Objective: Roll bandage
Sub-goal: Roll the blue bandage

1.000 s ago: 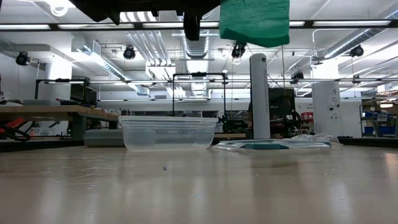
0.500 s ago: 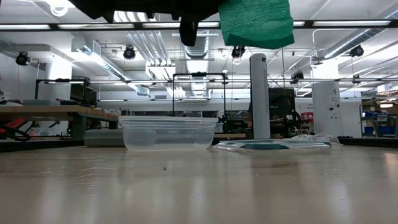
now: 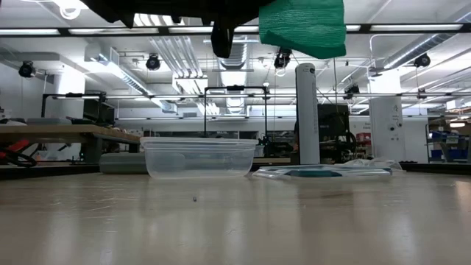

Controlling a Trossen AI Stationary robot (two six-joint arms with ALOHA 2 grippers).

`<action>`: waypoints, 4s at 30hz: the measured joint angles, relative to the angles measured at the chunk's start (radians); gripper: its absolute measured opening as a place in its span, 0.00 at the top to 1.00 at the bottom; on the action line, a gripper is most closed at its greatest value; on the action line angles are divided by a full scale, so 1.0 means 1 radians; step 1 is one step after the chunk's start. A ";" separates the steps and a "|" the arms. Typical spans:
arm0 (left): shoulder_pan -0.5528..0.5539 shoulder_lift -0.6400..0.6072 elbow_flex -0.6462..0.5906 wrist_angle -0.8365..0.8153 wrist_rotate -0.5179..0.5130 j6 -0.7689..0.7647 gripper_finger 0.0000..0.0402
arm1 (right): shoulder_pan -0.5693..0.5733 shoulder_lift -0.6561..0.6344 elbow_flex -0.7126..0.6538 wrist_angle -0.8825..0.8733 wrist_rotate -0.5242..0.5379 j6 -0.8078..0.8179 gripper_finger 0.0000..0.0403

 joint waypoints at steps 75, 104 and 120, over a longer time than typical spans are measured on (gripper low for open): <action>0.021 -0.019 0.033 0.110 0.008 0.378 0.59 | 0.026 -0.070 0.002 -0.377 -0.057 0.140 0.99; 0.027 0.041 0.181 -0.031 0.009 0.379 0.71 | 0.029 -0.074 0.000 -0.341 -0.054 0.232 0.99; 0.022 0.043 0.179 -0.030 0.029 0.502 0.98 | 0.025 -0.137 0.000 -0.338 -0.057 0.532 0.87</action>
